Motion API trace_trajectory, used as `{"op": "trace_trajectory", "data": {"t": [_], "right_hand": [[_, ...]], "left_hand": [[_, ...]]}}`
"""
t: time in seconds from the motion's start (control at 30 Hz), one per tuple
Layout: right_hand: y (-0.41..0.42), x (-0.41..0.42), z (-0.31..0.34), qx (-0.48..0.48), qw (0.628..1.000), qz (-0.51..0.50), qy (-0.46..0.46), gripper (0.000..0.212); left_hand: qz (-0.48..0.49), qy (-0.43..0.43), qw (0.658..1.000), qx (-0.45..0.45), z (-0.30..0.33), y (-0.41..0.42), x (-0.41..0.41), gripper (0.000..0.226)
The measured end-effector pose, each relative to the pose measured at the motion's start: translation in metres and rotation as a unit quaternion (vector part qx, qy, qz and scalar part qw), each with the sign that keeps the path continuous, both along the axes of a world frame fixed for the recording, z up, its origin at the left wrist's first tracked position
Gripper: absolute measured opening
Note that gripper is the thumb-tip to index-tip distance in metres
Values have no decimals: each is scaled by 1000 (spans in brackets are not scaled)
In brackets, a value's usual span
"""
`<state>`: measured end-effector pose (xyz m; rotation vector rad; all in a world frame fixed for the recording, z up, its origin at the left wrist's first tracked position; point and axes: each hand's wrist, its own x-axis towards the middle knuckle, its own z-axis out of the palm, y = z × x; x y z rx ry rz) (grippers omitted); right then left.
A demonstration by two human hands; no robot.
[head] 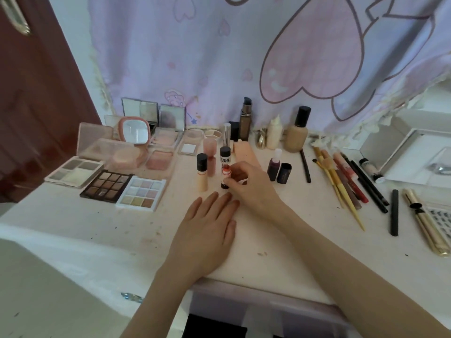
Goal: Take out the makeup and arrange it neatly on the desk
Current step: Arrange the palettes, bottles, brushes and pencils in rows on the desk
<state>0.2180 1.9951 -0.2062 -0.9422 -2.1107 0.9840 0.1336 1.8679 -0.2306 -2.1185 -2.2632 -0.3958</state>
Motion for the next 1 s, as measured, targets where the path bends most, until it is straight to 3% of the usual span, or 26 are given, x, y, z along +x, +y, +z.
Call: {"op": "trace_trajectory", "data": {"t": [0.23,0.33,0.5,0.7,0.83,1.0], "right_hand": [[-3,3,-3,-5,1000,-2,5,15],[-9,15,0,-13,1000,-9,12,22],[-16,64,10,17,1000,-19,6,14],[6,133,23,51,991,-120,-14,8],[40,182,23,101,961,-235,-105,14],[81,217,27,151,884,-352,-268,26]], "left_hand": [[-3,5,1000,-12,1,0,-1,70],[-7,11,1000,-18,-1,0,-2,58],[-80,-17,996,-17,3,3,8,52],[-140,0,990,-28,1,39,55,51],[-141,16,989,-37,-1,66,77,53],[-144,16,988,-54,-1,84,89,53]]}}
